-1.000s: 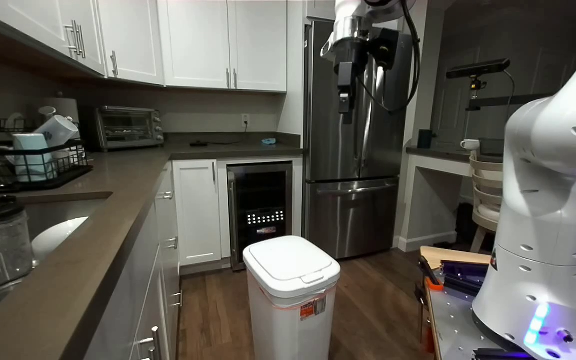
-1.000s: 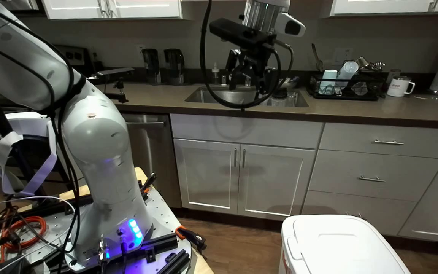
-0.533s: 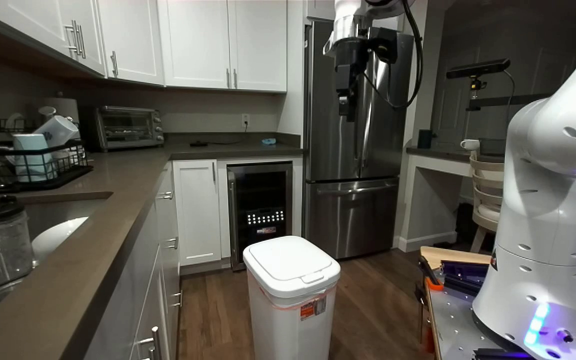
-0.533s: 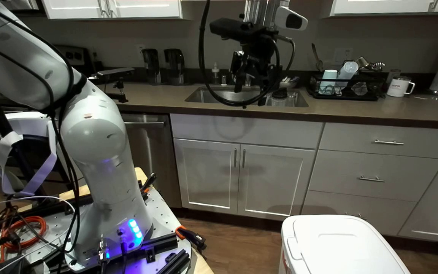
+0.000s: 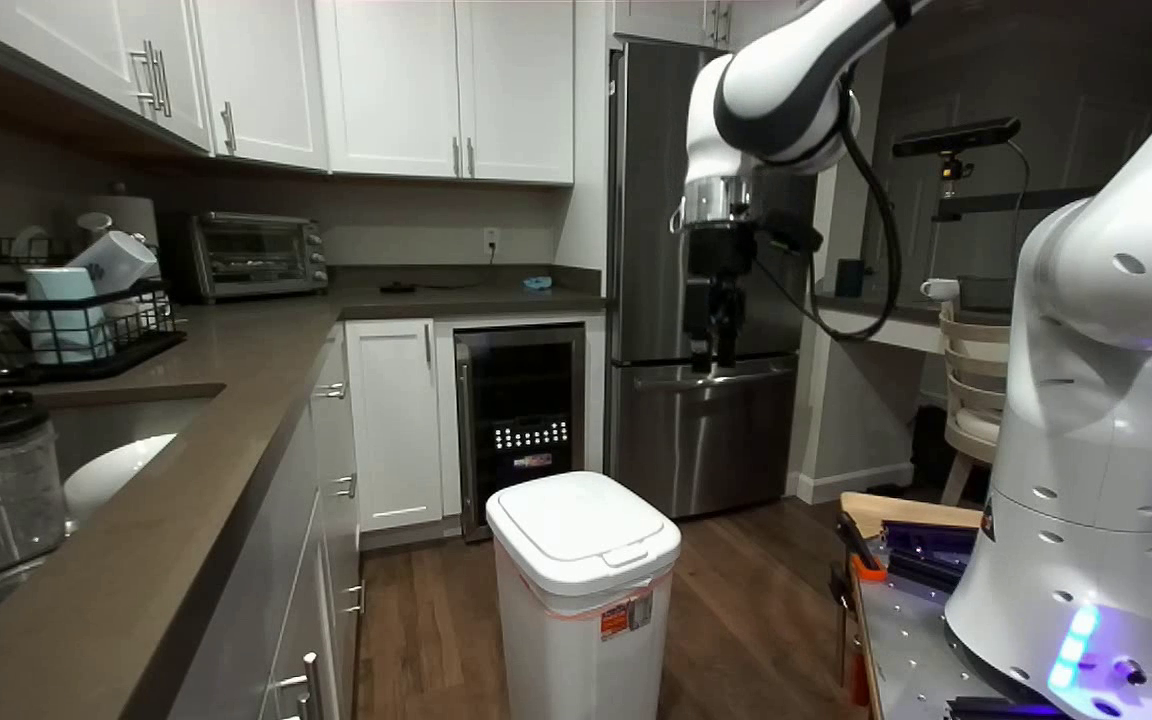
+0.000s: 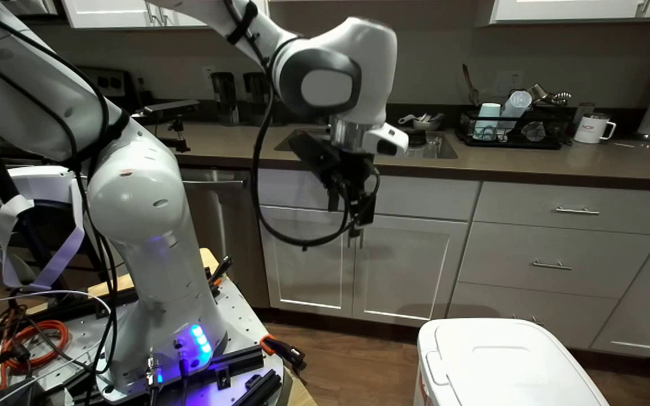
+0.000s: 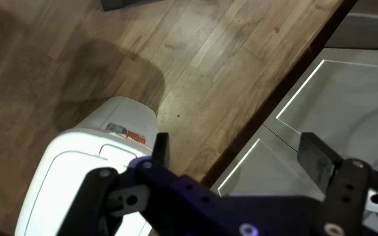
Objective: Open the bin
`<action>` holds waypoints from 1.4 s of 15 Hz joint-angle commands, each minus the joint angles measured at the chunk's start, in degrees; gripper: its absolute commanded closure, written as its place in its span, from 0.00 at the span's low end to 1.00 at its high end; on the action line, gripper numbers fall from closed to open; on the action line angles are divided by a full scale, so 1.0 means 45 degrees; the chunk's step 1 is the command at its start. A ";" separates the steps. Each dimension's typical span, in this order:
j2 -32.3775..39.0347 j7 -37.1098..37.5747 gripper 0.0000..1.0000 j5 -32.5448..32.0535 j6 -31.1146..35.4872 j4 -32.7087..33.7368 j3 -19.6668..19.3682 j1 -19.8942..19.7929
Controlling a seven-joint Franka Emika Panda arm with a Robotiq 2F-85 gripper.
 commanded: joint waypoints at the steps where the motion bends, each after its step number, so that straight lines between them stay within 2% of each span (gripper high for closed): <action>1: 0.0343 0.0045 0.00 0.0065 0.0770 -0.0412 0.0151 -0.0224; 3: 0.0906 0.0063 0.00 0.0060 0.0965 -0.0251 0.0163 -0.0236; 10: 0.0738 0.0064 0.00 0.0060 0.0847 -0.0052 0.0168 -0.0234; 15: 0.3839 -0.0477 0.00 -0.0042 0.6055 -0.0032 -0.0171 -0.0141; 18: 0.6531 -0.0412 0.00 0.0569 0.8949 0.0214 -0.0332 0.0067; 21: 0.9062 -0.0315 0.00 0.1495 1.0351 0.1209 -0.0303 0.0173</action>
